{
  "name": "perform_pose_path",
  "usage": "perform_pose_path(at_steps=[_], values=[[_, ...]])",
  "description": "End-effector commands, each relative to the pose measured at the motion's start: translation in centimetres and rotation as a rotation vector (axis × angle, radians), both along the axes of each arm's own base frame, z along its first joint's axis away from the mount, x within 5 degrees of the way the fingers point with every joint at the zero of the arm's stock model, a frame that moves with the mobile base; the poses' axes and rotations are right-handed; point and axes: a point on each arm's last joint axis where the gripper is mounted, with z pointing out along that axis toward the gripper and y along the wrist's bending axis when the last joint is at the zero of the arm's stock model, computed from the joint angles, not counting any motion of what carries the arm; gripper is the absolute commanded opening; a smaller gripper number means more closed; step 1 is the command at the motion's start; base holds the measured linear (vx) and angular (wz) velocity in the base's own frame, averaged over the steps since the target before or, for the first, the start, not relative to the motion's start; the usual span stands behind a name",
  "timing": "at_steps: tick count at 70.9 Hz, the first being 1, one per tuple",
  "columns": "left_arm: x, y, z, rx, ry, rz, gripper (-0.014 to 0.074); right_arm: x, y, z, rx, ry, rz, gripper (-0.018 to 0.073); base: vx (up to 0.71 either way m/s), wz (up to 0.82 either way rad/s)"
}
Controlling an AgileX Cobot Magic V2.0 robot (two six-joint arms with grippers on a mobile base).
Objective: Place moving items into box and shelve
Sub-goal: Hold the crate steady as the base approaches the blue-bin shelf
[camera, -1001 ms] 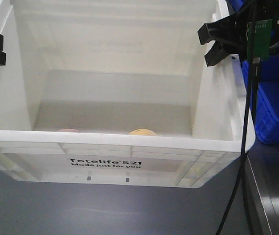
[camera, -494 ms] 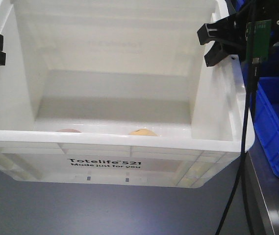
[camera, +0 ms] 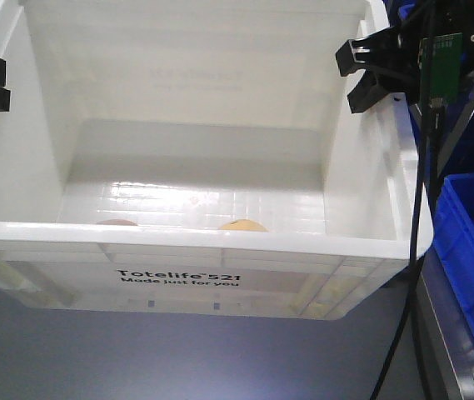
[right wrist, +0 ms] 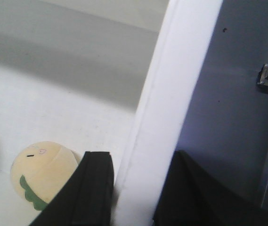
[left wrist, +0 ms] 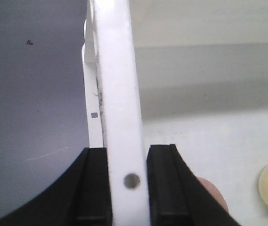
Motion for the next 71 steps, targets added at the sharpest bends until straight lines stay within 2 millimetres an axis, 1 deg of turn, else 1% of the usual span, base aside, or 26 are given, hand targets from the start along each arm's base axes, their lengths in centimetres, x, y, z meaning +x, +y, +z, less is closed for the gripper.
perform_pose_path(at_steps=[1, 71], values=[[-0.44, -1.02, 3.20, -0.152, -0.193, -0.009, -0.0004, -1.73, 0.95, 3.29, 0.159, -0.108, 0.063, -0.0003, 0.40, -0.03], [-0.44, -1.02, 3.20, -0.152, -0.193, -0.009, -0.0004, -1.73, 0.95, 3.29, 0.159, -0.108, 0.063, -0.0003, 0.41, 0.01]])
